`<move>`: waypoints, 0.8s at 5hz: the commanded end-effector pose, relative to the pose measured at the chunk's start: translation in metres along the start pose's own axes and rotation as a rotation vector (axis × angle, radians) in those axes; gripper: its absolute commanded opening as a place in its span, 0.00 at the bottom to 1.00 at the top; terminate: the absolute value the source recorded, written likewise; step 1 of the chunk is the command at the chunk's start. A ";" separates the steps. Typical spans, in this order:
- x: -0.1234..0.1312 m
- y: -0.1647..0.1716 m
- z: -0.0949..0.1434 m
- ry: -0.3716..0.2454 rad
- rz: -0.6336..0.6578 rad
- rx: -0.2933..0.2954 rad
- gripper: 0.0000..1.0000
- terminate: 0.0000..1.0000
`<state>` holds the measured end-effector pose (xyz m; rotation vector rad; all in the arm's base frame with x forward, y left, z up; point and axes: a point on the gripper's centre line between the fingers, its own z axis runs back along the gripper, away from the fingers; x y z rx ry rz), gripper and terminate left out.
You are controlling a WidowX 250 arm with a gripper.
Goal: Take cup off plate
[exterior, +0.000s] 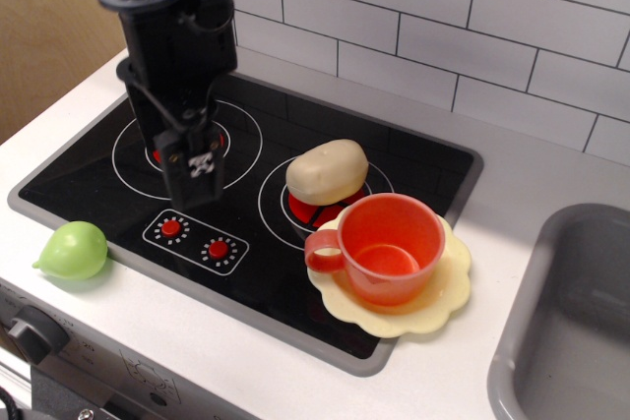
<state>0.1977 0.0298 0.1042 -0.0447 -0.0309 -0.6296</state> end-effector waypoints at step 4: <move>0.033 -0.046 -0.026 -0.068 -0.145 0.036 1.00 0.00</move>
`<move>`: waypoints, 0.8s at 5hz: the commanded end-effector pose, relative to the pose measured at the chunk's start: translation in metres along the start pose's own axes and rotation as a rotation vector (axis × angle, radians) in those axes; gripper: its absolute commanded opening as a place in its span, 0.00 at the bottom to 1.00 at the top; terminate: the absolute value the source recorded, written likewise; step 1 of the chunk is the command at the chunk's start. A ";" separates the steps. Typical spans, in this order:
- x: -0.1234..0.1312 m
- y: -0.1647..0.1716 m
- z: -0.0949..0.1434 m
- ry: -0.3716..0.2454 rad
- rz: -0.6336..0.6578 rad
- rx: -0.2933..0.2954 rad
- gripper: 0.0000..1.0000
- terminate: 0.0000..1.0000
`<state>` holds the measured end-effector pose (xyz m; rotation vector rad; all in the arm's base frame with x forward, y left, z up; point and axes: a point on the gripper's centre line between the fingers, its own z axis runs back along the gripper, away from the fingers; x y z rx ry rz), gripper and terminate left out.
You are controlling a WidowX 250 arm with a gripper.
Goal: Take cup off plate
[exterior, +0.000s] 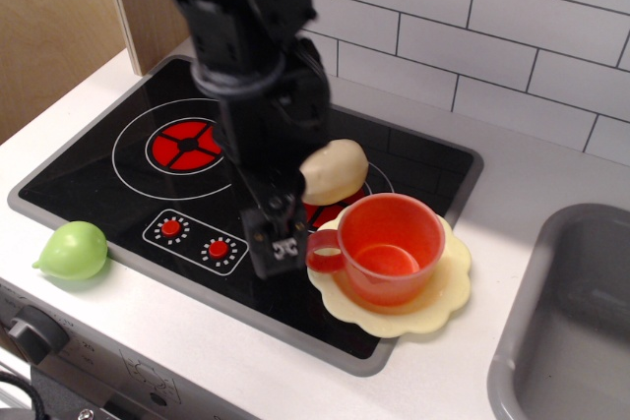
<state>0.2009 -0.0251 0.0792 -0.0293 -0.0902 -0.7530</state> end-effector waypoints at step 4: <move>0.007 -0.009 -0.013 -0.019 -0.038 0.002 0.00 0.00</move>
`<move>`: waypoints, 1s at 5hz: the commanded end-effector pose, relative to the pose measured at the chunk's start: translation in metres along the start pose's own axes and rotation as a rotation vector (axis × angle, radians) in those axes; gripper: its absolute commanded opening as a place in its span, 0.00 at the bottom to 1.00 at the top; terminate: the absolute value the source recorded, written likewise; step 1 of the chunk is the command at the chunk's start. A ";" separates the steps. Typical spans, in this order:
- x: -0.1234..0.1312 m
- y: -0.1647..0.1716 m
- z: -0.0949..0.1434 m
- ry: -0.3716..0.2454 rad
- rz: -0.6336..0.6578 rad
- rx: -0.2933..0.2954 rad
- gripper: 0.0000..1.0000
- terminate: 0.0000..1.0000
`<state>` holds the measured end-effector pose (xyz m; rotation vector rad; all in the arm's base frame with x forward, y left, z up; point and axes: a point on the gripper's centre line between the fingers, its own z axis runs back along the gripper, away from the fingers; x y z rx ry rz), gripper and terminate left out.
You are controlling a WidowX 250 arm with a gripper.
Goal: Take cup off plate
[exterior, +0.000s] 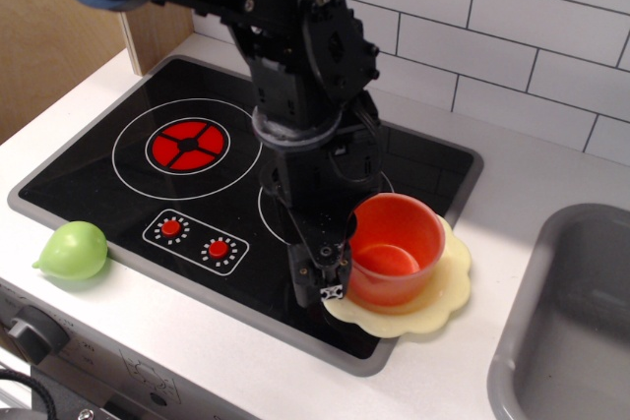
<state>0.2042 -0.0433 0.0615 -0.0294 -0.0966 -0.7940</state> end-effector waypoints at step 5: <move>-0.018 0.025 0.054 -0.098 0.222 -0.010 0.00 0.00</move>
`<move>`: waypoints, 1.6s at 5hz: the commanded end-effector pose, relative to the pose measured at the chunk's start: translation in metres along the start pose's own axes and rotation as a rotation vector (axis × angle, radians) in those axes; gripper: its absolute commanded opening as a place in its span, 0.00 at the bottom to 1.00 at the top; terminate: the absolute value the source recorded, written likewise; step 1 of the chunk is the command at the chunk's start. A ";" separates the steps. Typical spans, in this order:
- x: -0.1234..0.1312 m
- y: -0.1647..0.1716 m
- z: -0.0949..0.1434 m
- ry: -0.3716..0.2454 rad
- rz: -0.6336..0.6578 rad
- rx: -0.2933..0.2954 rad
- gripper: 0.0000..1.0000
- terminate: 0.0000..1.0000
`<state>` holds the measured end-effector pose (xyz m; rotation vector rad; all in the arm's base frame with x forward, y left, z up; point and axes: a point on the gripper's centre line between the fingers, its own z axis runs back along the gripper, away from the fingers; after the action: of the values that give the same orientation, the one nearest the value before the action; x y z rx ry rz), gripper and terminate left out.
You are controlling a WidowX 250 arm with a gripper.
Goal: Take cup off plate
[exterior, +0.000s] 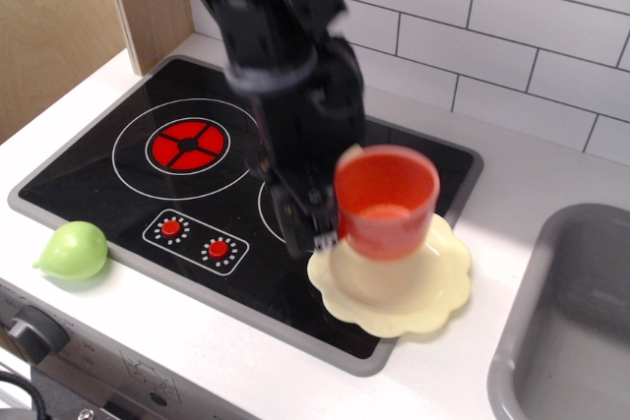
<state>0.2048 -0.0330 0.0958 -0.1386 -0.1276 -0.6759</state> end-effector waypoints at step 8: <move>-0.053 0.126 -0.001 -0.101 0.772 0.269 0.00 0.00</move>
<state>0.2521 0.0975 0.0658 0.0312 -0.2106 0.1278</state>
